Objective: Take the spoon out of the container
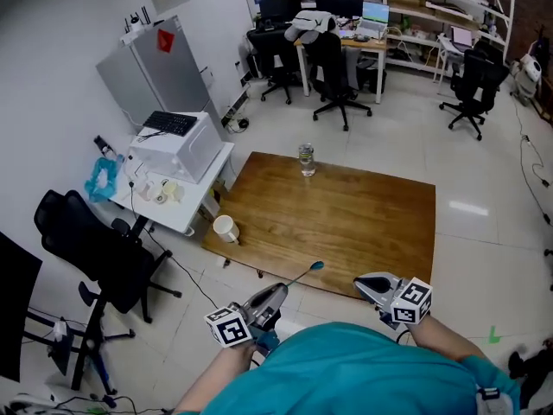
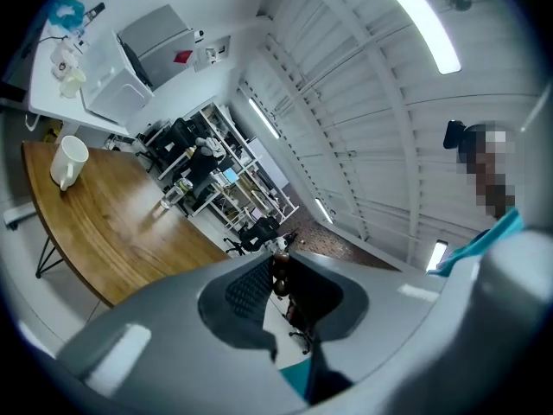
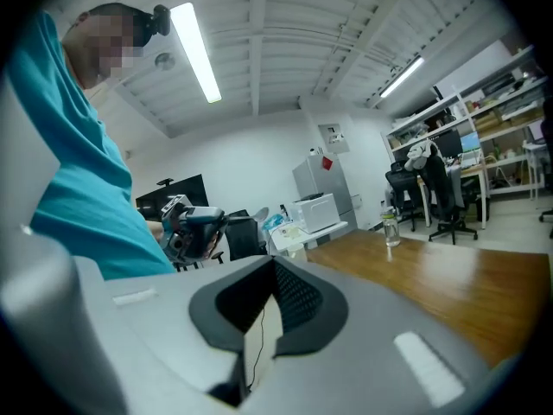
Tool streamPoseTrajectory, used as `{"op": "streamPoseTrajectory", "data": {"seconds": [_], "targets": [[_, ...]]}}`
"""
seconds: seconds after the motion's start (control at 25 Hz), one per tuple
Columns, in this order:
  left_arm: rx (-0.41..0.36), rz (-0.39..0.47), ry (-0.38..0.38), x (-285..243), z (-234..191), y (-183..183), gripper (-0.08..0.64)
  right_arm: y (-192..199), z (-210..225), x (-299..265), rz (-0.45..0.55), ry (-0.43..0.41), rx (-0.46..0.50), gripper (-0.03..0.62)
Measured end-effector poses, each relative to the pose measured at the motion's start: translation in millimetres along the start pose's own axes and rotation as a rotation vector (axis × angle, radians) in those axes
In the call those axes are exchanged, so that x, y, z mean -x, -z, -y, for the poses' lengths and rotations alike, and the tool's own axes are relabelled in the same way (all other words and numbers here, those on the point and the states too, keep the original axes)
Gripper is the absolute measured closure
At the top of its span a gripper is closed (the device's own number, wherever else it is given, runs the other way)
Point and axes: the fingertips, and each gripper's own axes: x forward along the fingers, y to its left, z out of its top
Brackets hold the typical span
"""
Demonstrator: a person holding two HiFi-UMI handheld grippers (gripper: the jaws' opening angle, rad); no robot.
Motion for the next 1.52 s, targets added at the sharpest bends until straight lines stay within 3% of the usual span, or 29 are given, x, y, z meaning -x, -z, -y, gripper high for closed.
{"op": "streamPoseTrajectory", "data": {"seconds": [0.24, 0.44, 0.6, 0.88, 1.04, 1.2, 1.36, 1.52], "targets": [[-0.019, -0.013, 0.065, 35.2, 49.8, 31.0, 0.509, 18.6, -60.2, 27.1, -0.068, 0.046, 0.008, 0.591], [0.014, -0.028, 0.104, 74.4, 54.5, 56.1, 0.509, 37.8, -118.6, 21.3, -0.098, 0.070, -0.017, 0.591], [0.043, -0.050, 0.145, 76.9, 72.9, 82.2, 0.509, 36.7, -147.9, 48.7, -0.105, 0.120, -0.021, 0.591], [0.054, -0.129, 0.184, 37.2, 142.2, 127.3, 0.509, 9.1, -166.5, 147.7, -0.019, 0.246, 0.008, 0.591], [0.040, -0.141, 0.203, -2.8, 178.0, 167.2, 0.509, 17.4, -168.9, 221.2, 0.016, 0.302, 0.035, 0.591], [0.029, -0.191, 0.293, -54.7, 228.0, 205.2, 0.509, 19.4, -160.8, 295.3, 0.088, 0.361, -0.007, 0.592], [0.057, -0.245, 0.296, -89.5, 237.9, 245.4, 0.509, 35.1, -152.5, 354.3, 0.103, 0.418, -0.008, 0.592], [0.059, -0.246, 0.297, -100.9, 255.0, 257.1, 0.509, 41.8, -158.3, 391.6, 0.104, 0.452, -0.017, 0.592]]}}
